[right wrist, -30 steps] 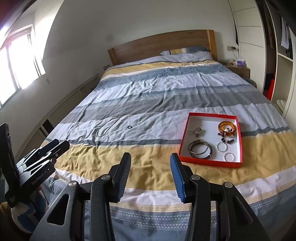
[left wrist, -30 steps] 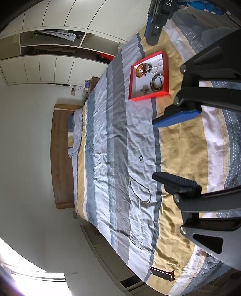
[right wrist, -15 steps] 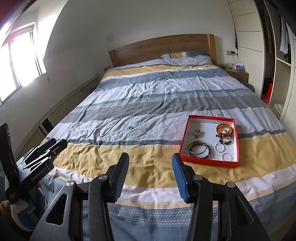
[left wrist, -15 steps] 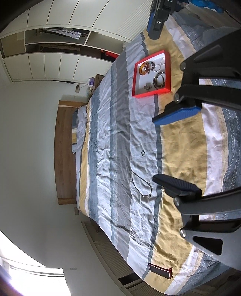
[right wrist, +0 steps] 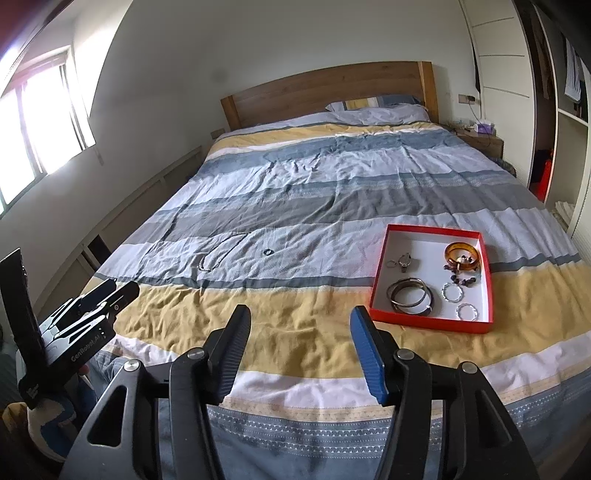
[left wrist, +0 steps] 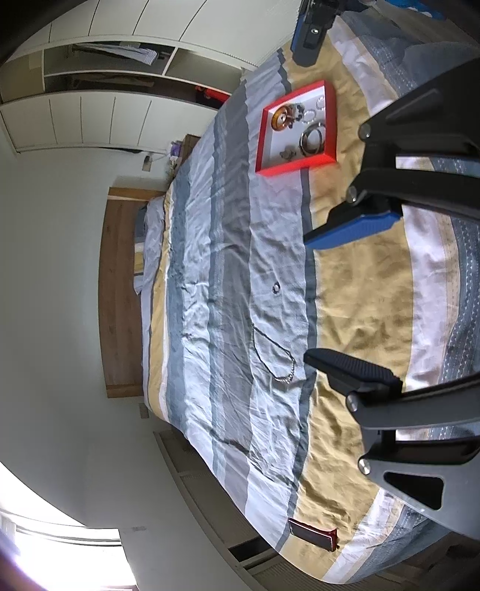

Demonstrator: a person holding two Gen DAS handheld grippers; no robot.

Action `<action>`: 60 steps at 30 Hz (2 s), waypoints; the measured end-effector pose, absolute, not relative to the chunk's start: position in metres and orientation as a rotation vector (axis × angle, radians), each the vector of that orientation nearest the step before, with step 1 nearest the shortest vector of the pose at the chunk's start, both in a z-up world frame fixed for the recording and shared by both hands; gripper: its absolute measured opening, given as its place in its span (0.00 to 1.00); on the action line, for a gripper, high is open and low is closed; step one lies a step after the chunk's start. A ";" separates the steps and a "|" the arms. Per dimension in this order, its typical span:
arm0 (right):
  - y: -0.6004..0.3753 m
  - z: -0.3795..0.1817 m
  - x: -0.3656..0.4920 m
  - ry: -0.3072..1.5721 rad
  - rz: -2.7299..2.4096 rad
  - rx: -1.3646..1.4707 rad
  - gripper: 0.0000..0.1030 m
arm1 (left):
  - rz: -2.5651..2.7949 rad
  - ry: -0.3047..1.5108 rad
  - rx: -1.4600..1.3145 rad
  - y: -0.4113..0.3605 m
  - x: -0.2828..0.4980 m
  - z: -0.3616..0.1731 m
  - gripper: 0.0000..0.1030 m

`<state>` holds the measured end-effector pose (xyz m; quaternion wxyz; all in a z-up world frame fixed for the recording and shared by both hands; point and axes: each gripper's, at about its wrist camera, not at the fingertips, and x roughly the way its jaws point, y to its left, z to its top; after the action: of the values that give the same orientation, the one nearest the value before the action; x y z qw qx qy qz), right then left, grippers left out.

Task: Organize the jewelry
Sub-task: 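Withdraw both tools from the box toward the necklace and last ring, then grasp the silver chain necklace with the left tool while the right tool grasps the silver ring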

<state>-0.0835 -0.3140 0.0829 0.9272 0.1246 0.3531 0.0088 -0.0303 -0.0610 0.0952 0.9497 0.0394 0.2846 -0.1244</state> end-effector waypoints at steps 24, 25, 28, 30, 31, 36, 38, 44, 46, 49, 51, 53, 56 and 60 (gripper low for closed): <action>-0.291 0.007 0.028 0.884 0.146 0.282 0.57 | -0.113 0.706 0.131 -0.038 0.055 0.041 0.61; -0.289 0.002 0.035 0.894 0.151 0.285 0.57 | -0.110 0.714 0.133 -0.037 0.059 0.038 0.61; -0.284 -0.012 0.052 0.923 0.164 0.287 0.57 | -0.099 0.744 0.136 -0.034 0.073 0.025 0.61; -0.281 -0.019 0.062 0.939 0.176 0.284 0.57 | -0.091 0.761 0.140 -0.032 0.083 0.017 0.61; -0.278 -0.023 0.069 0.948 0.183 0.279 0.57 | -0.089 0.766 0.141 -0.032 0.086 0.015 0.61; -0.263 -0.037 0.099 0.980 0.219 0.249 0.57 | -0.091 0.814 0.128 -0.025 0.113 -0.005 0.61; -0.255 -0.041 0.111 0.989 0.235 0.228 0.57 | -0.100 0.828 0.104 -0.019 0.125 -0.011 0.61; -0.237 -0.051 0.154 0.995 0.279 0.170 0.57 | -0.143 0.850 0.033 -0.001 0.175 -0.024 0.61; -0.233 -0.056 0.170 0.999 0.289 0.165 0.57 | -0.150 0.861 0.017 0.005 0.194 -0.030 0.61; -0.229 -0.062 0.191 1.001 0.299 0.156 0.57 | -0.170 0.873 -0.023 0.016 0.225 -0.038 0.61; -0.228 -0.068 0.203 1.005 0.304 0.153 0.57 | -0.201 0.900 -0.085 0.025 0.247 -0.046 0.61; -0.227 -0.073 0.213 1.009 0.306 0.155 0.57 | -0.224 0.919 -0.132 0.031 0.265 -0.053 0.61; -0.229 -0.080 0.224 1.015 0.310 0.156 0.57 | -0.250 0.944 -0.173 0.036 0.292 -0.065 0.61; -0.230 -0.091 0.237 1.026 0.310 0.157 0.57 | -0.285 0.991 -0.240 0.040 0.324 -0.083 0.61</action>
<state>0.2366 -0.2301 -0.0911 0.8568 0.0746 0.4885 0.1475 0.3238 0.0403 -0.0829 0.8632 -0.1144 0.4726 -0.1358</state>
